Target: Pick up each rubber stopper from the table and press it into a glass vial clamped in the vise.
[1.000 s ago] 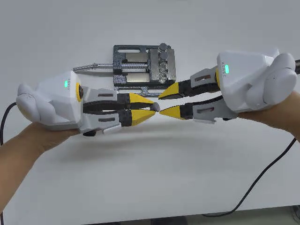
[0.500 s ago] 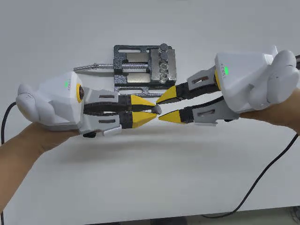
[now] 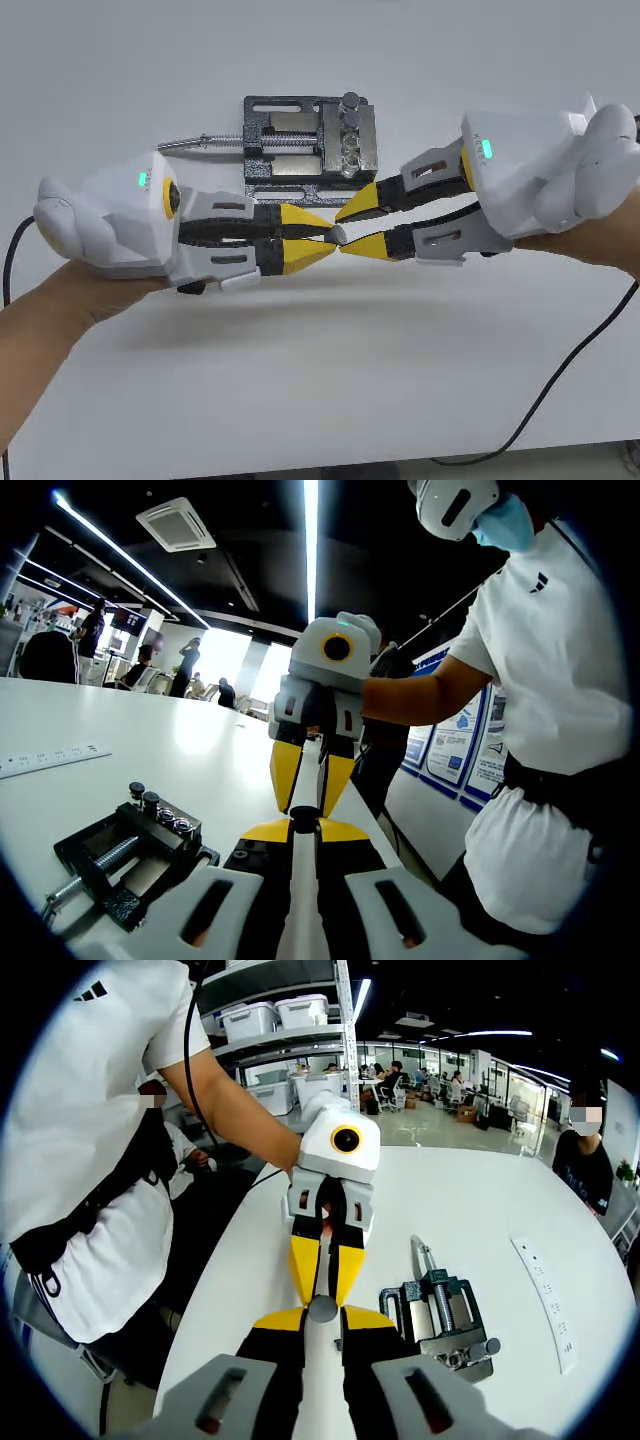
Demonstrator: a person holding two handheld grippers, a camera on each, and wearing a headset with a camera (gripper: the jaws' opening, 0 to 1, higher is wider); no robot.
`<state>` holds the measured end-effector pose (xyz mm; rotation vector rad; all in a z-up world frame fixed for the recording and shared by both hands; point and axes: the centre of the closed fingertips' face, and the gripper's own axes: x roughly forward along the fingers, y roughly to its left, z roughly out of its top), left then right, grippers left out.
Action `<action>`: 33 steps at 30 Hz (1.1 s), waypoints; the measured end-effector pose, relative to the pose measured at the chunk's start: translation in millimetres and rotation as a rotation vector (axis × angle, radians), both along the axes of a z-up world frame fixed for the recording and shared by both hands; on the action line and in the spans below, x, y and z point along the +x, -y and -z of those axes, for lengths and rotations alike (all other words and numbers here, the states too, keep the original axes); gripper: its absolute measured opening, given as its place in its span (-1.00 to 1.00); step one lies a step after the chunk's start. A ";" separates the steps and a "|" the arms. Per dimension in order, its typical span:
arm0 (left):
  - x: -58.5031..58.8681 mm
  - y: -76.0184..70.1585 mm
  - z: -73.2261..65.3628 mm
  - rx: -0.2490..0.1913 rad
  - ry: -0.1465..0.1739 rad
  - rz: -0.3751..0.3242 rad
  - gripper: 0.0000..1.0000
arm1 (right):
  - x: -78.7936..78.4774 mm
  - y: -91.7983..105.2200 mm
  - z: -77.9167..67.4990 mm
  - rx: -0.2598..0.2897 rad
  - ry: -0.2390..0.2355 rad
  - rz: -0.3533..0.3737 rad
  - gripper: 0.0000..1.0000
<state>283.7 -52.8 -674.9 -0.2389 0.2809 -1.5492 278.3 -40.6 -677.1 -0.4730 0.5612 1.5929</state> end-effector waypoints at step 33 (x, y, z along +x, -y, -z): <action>-3.8 3.0 -2.5 -0.006 -0.008 0.044 -0.94 | -4.3 2.6 -2.8 0.012 -0.026 -0.050 -0.78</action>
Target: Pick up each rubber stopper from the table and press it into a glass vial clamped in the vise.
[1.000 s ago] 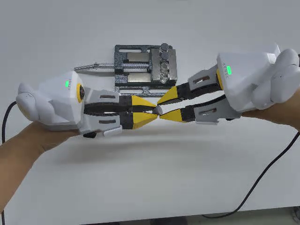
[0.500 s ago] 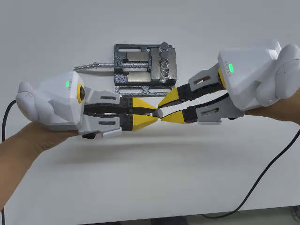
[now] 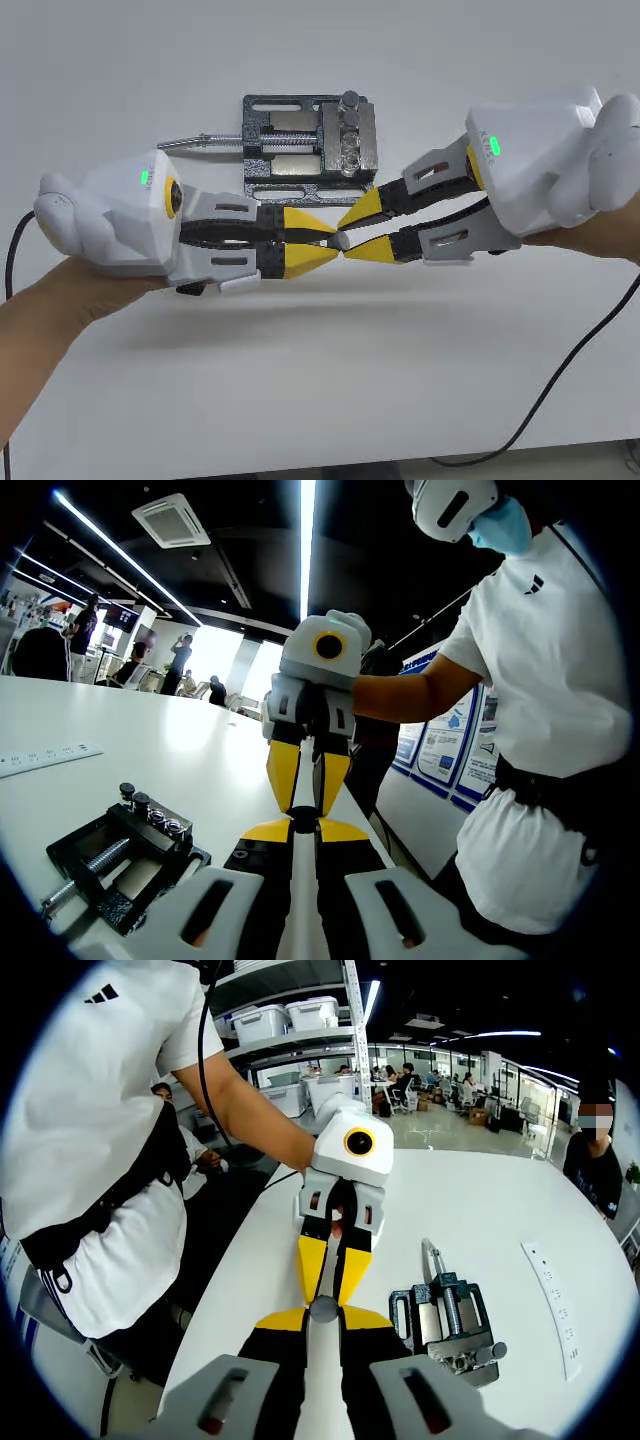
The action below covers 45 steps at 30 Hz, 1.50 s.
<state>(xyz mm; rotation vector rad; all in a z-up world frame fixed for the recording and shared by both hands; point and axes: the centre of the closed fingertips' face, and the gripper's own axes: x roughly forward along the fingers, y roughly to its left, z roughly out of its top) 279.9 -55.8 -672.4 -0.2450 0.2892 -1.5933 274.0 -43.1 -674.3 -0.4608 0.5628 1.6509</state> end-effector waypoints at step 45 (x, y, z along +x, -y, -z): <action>14.2 -0.6 30.0 0.156 0.162 -0.068 -0.60 | 25.5 14.0 16.4 -0.200 0.065 0.041 -0.79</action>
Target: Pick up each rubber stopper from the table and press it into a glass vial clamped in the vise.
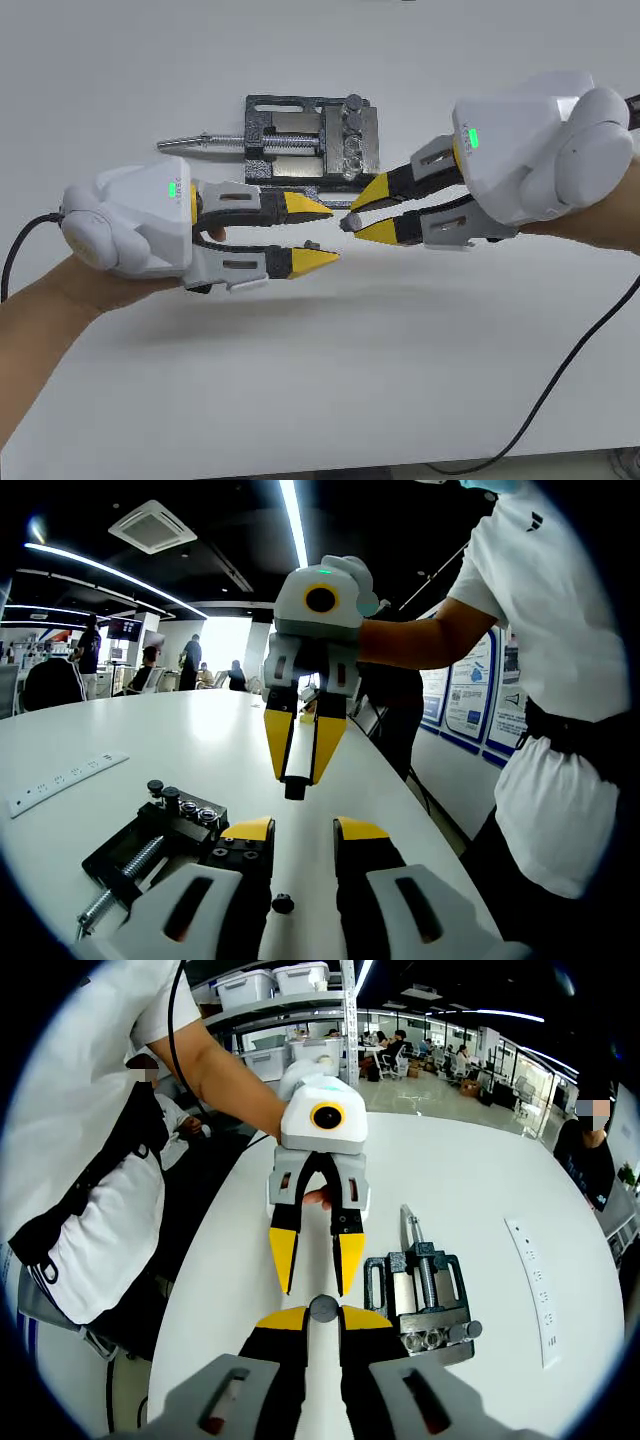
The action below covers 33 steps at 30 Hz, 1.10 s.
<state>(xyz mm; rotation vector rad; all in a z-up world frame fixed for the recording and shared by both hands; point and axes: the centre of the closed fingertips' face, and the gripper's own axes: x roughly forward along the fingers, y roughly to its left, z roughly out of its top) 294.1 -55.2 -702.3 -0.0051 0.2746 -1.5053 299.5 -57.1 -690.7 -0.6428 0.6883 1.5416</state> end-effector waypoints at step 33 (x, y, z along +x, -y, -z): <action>23.8 -22.6 16.5 0.053 0.049 -0.090 -0.50 | 64.9 26.7 22.0 -0.226 0.054 0.087 -0.79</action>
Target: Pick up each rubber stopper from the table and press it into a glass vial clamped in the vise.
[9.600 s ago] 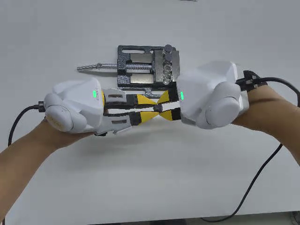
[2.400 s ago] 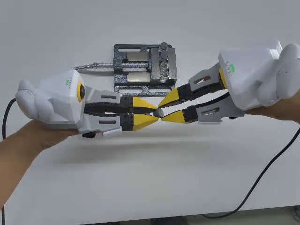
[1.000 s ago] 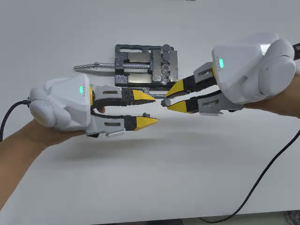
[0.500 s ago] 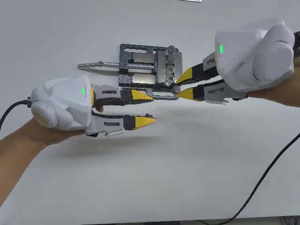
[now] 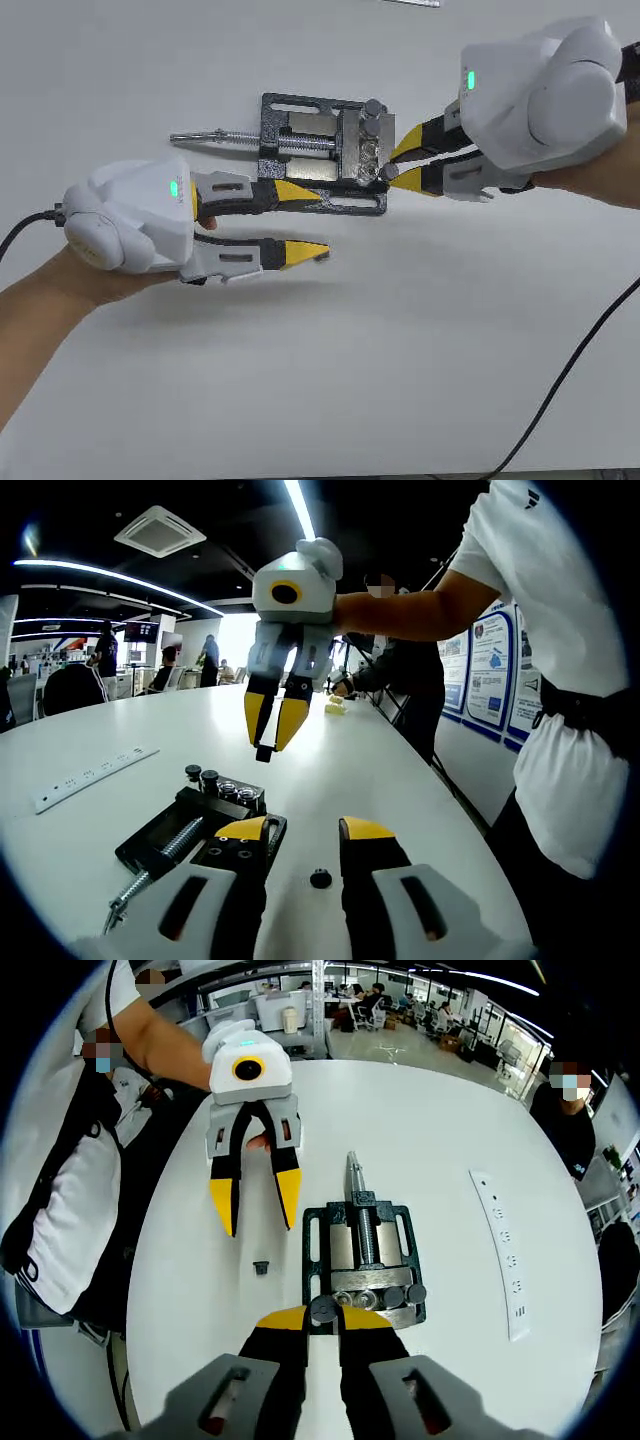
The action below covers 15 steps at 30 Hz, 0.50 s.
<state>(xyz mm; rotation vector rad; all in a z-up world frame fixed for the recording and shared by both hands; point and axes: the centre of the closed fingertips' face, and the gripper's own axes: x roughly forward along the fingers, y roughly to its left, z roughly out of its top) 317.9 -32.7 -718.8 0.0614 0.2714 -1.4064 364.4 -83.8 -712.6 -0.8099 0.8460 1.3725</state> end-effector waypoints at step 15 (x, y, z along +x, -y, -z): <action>29.2 -13.4 9.0 0.035 0.028 -0.049 -0.39 | 21.3 -0.6 13.2 -0.035 0.008 0.013 -0.79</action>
